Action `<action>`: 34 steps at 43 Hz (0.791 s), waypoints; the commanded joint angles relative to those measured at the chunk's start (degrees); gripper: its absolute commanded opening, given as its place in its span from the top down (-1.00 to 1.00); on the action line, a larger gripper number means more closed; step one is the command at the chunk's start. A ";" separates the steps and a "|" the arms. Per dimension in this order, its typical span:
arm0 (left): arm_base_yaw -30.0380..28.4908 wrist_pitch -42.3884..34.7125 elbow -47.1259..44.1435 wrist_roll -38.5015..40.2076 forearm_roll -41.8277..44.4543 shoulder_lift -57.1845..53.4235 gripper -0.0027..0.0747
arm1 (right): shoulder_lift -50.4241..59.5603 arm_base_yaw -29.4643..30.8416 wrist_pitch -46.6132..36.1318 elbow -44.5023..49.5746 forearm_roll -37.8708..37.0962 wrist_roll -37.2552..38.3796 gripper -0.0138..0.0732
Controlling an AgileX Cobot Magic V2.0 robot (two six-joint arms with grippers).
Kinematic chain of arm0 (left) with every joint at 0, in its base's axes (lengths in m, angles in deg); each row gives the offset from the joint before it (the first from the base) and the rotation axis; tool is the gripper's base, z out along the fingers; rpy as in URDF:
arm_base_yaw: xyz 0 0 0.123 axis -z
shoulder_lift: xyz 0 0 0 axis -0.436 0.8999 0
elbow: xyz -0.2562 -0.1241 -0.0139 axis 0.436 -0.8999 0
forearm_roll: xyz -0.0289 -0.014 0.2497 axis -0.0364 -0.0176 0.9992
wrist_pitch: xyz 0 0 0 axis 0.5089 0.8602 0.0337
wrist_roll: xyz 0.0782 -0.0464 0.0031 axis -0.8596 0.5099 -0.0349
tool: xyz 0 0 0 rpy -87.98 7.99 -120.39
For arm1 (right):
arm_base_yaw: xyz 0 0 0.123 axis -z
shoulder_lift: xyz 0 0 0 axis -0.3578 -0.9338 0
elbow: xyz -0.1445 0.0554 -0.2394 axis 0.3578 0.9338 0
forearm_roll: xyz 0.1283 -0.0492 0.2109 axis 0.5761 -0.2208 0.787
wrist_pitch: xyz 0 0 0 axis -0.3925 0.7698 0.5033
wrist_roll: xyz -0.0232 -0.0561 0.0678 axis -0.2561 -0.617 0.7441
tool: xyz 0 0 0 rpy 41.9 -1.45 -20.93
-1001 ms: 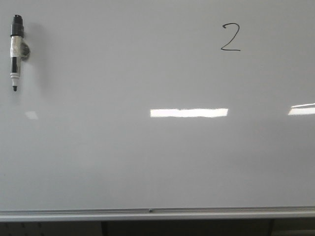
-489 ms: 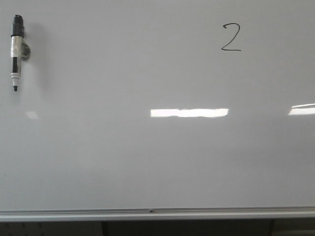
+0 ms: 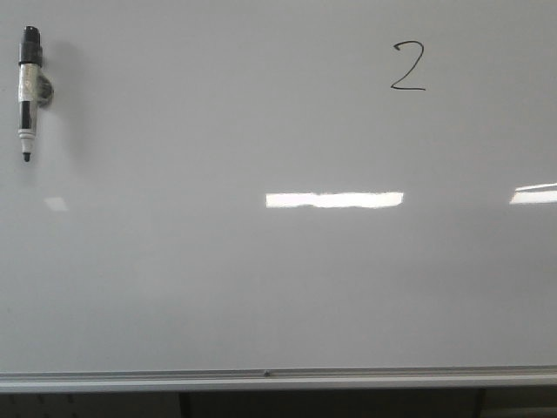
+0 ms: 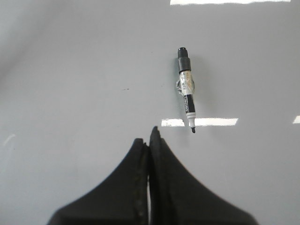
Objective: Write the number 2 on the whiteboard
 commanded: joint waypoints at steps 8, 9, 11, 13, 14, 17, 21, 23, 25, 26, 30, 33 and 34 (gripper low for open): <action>0.26 -4.60 -1.98 0.66 -0.06 -1.56 0.98 | 1.08 0.88 -4.99 -0.14 -0.63 -0.13 0.84; 0.26 -4.60 -1.98 0.66 -0.06 -1.56 0.98 | 1.08 0.88 -4.99 -0.14 -0.63 -0.13 0.84; 0.26 -4.60 -1.98 0.66 -0.06 -1.56 0.98 | 1.08 0.88 -4.99 -0.14 -0.63 -0.13 0.84; 0.26 -4.60 -1.98 0.66 -0.06 -1.56 0.98 | 1.08 0.88 -4.99 -0.14 -0.63 -0.13 0.84; 0.26 -4.60 -1.98 0.66 -0.06 -1.56 0.98 | 1.08 0.88 -4.99 -0.14 -0.63 -0.13 0.84; 0.26 -4.60 -1.98 0.66 -0.06 -1.56 0.98 | 1.08 0.88 -4.99 -0.14 -0.63 -0.13 0.84; 0.26 -4.60 -1.98 0.66 -0.06 -1.56 0.98 | 1.08 0.88 -4.99 -0.14 -0.63 -0.13 0.84; 0.26 -4.60 -1.98 0.66 -0.06 -1.56 0.98 | 1.08 0.87 -4.99 -0.19 -0.63 -0.13 0.84; 0.26 -4.60 -1.98 0.66 -0.06 -1.56 0.98 | 1.08 0.87 -4.99 -0.19 -0.63 -0.13 0.84; 0.26 -4.60 -1.98 0.66 -0.06 -1.56 0.98 | 1.08 0.87 -4.99 -0.19 -0.63 -0.13 0.84; 0.26 -4.60 -1.98 0.66 -0.06 -1.56 0.98 | 1.08 0.87 -4.99 -0.19 -0.63 -0.13 0.84; 0.26 -4.60 -1.98 0.66 -0.06 -1.56 0.98 | 1.03 0.87 -4.99 -0.19 -0.63 -0.13 0.84; 0.26 -4.60 -1.98 0.66 -0.06 -1.56 0.98 | 1.03 0.87 -4.99 -0.19 -0.63 -0.13 0.84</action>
